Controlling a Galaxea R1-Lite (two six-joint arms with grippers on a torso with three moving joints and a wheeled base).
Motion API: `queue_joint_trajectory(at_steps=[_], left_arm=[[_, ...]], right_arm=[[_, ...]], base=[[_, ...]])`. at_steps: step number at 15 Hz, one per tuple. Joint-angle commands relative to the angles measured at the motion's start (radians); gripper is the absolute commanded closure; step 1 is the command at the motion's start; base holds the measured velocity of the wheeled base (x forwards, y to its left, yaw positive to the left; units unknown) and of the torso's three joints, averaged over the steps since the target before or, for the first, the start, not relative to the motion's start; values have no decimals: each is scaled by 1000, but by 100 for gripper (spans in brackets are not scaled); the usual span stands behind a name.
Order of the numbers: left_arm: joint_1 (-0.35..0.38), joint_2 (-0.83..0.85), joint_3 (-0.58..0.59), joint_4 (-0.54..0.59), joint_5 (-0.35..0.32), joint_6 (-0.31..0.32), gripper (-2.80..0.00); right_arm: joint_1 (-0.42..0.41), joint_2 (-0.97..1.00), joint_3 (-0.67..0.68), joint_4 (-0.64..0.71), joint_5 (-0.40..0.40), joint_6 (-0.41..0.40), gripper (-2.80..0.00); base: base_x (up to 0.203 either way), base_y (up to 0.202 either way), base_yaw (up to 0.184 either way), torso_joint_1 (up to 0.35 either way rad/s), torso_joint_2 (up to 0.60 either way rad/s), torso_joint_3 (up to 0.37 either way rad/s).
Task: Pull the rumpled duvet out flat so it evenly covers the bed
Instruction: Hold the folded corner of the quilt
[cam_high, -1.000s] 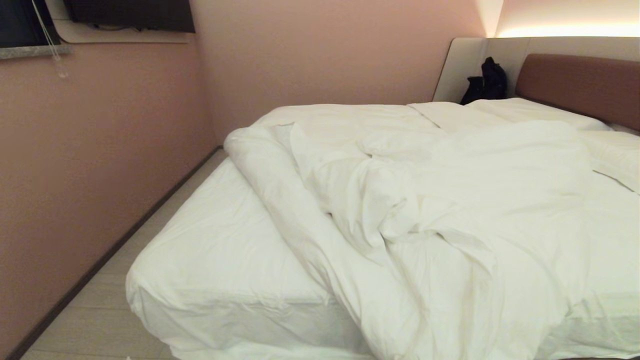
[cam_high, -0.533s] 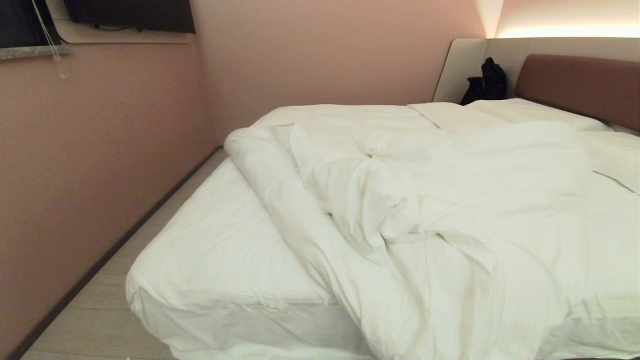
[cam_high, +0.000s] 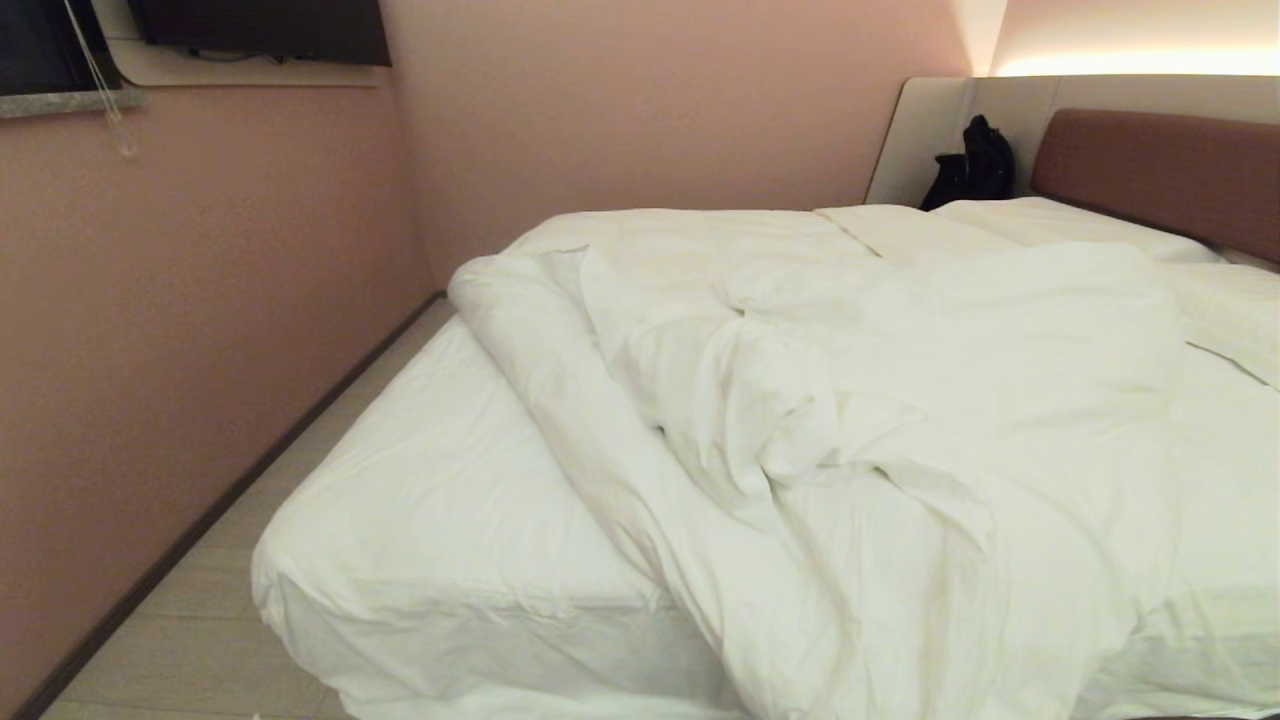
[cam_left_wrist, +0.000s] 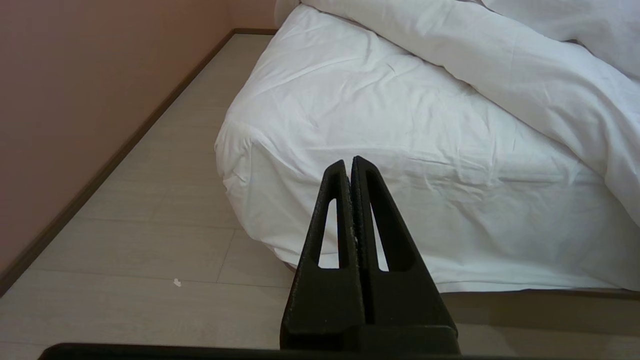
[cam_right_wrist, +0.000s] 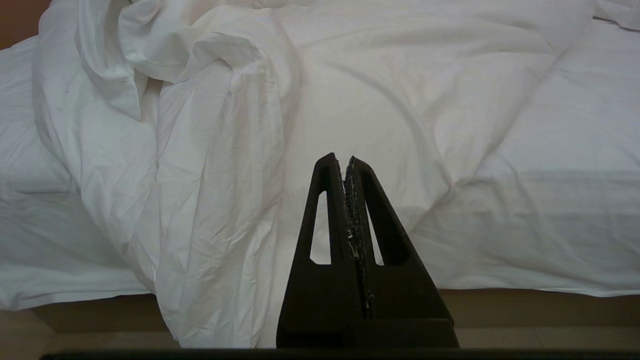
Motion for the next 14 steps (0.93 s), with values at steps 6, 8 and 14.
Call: queue_joint_trajectory(at_steps=[6, 8, 14], left_arm=[[0, 0, 0, 1, -1, -2, 0], [0, 0, 0, 1, -1, -2, 0], [0, 0, 0, 0, -3, 1, 0]], right_arm=[[0, 1, 0, -1, 0, 0, 0], [0, 1, 0, -1, 0, 0, 0], [0, 1, 0, -1, 0, 0, 0]], base=[[0, 0, 0, 0, 0, 0], [0, 0, 0, 0, 0, 0], [0, 0, 0, 0, 0, 0]])
